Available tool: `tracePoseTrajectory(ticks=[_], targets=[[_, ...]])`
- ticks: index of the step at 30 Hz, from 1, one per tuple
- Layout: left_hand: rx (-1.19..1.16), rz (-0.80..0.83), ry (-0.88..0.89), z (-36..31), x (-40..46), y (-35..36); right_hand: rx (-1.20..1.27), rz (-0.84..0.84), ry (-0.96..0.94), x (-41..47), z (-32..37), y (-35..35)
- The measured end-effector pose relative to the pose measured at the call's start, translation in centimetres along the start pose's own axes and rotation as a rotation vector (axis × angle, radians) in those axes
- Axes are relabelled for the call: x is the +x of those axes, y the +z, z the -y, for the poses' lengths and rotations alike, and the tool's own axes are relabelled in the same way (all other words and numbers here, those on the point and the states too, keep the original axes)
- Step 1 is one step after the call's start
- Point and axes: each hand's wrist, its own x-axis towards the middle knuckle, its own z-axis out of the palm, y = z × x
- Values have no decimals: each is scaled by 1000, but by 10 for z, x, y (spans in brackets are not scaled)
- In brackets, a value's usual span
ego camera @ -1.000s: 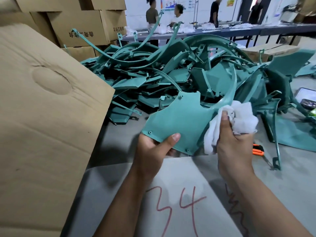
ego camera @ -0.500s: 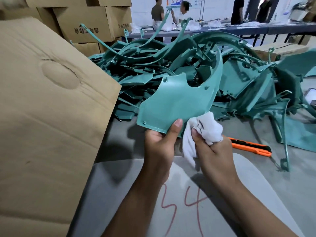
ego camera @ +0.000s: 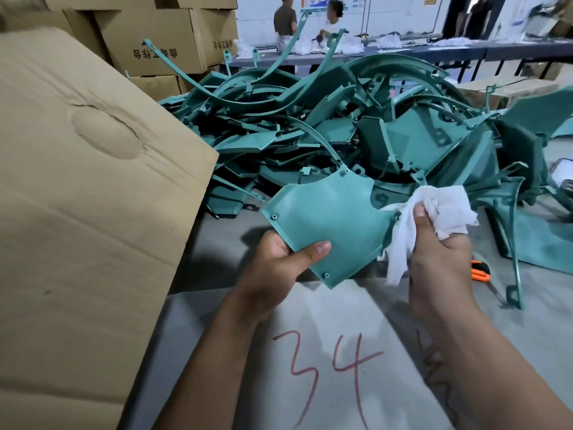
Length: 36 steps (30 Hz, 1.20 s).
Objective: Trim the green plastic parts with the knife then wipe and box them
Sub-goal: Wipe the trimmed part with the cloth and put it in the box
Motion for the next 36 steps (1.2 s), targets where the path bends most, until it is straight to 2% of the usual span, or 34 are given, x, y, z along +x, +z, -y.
tracePoseTrajectory(ticks=[7,11,17,24,28,32,36], targets=[[104,162,-69,-10,-4,-18,238,-64,121,20,15,-17],[98,200,-106,-11,-5,-26,324,72,102,29,22,-26],[158,14,-37,-5,0,-25,233,14,108,16,10,-10],[112,-222,59,8,8,-18,215,277,122,-22,-9,16],[-89,-507,219,9,11,2,210,336,161,-41,-12,29],[16,-488,298,4,13,2,388,425,284,-45,-5,27],[57,-477,263,-1,13,-10,476,326,444,-36,0,22]])
